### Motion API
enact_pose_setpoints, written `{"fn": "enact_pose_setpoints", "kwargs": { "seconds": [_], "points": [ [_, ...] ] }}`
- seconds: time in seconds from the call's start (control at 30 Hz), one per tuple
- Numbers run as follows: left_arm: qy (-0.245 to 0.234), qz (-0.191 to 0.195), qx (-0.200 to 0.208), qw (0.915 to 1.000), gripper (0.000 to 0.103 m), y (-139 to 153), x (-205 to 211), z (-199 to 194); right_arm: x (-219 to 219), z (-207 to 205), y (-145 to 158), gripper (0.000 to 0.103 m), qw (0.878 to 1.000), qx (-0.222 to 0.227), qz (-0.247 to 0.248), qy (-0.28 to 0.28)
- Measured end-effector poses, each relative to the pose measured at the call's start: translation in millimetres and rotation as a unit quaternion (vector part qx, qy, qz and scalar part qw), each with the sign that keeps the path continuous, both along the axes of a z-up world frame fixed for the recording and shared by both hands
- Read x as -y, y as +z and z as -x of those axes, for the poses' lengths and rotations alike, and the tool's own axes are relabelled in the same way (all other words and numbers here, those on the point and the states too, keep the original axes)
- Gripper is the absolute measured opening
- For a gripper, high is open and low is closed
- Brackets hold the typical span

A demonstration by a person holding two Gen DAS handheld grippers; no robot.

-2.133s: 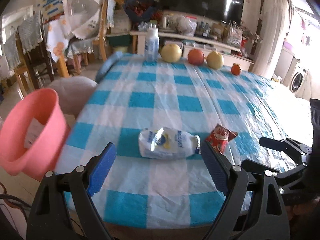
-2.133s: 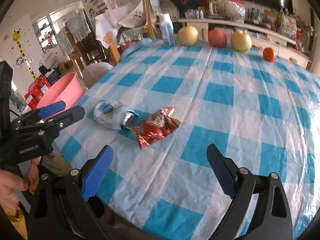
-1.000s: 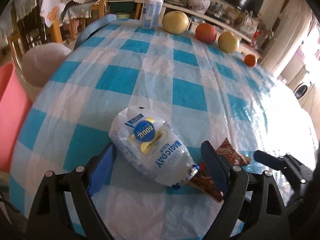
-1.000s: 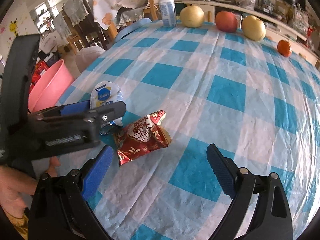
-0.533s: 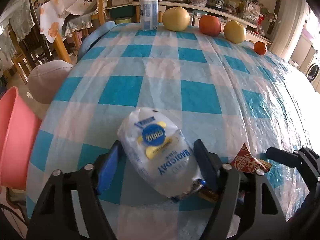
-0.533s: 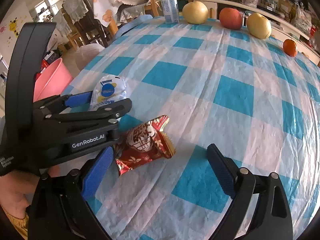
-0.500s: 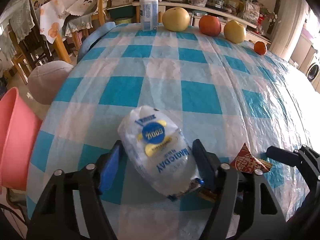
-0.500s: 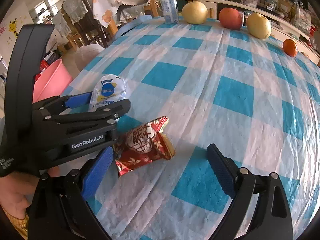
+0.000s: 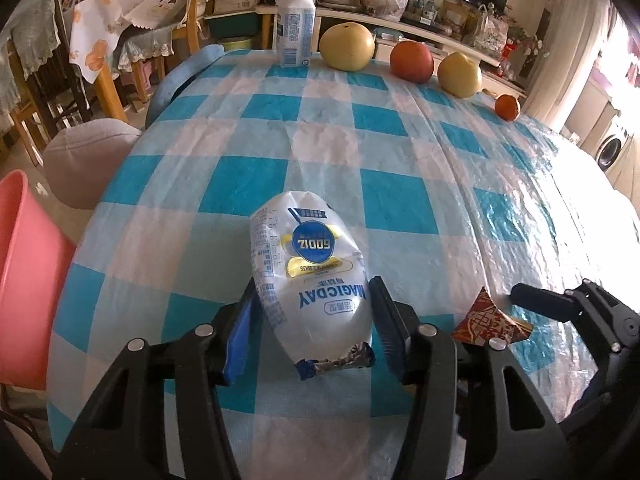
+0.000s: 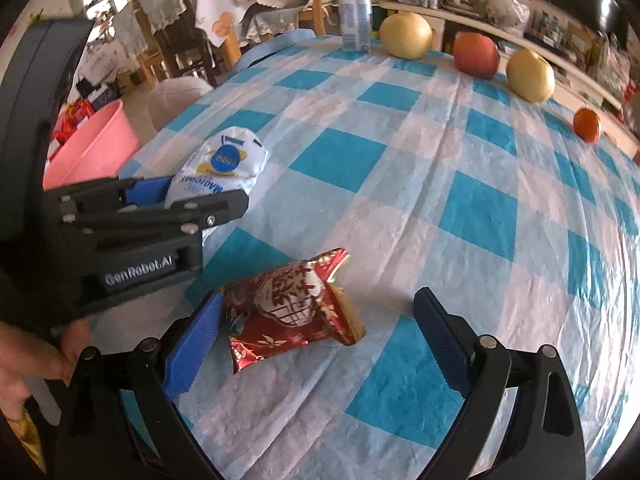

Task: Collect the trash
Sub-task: 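Grasp the white MAGICDAY bag with the left tool while the right tool grasps the red snack bag, then lift and carry the white bag and red snack bag over the pink bucket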

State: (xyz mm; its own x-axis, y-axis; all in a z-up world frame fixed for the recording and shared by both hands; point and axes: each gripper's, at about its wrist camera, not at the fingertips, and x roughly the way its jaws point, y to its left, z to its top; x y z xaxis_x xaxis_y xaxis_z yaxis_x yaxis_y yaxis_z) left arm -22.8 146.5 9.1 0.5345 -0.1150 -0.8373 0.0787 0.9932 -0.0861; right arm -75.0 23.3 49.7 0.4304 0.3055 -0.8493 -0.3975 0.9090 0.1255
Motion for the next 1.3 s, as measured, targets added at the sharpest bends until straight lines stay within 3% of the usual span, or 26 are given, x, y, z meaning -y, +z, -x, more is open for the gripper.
{"fn": "enact_pose_setpoints", "kwargs": {
  "seconds": [0.2,0.27,0.63,1.3],
  "points": [
    [-0.003,0.018,-0.001,0.9998,0.055,1.4,-5.5,0.9,-1.3,1.3,-1.9,0.092,1.000,0.011,0.011,0.003],
    [-0.003,0.022,0.001,0.9998,0.055,3.0,-7.7,1.4,-1.3,2.1,-0.9,0.081,1.000,0.017,0.013,0.004],
    [-0.001,0.036,0.017,0.9992,0.055,13.2,-18.7,8.2,-1.4,4.1,1.7,0.058,0.999,0.031,0.015,0.012],
    [0.007,0.059,0.069,0.9959,0.055,46.9,-48.7,26.9,1.5,7.4,15.9,0.054,0.998,0.057,-0.007,-0.009]
  ]
}}
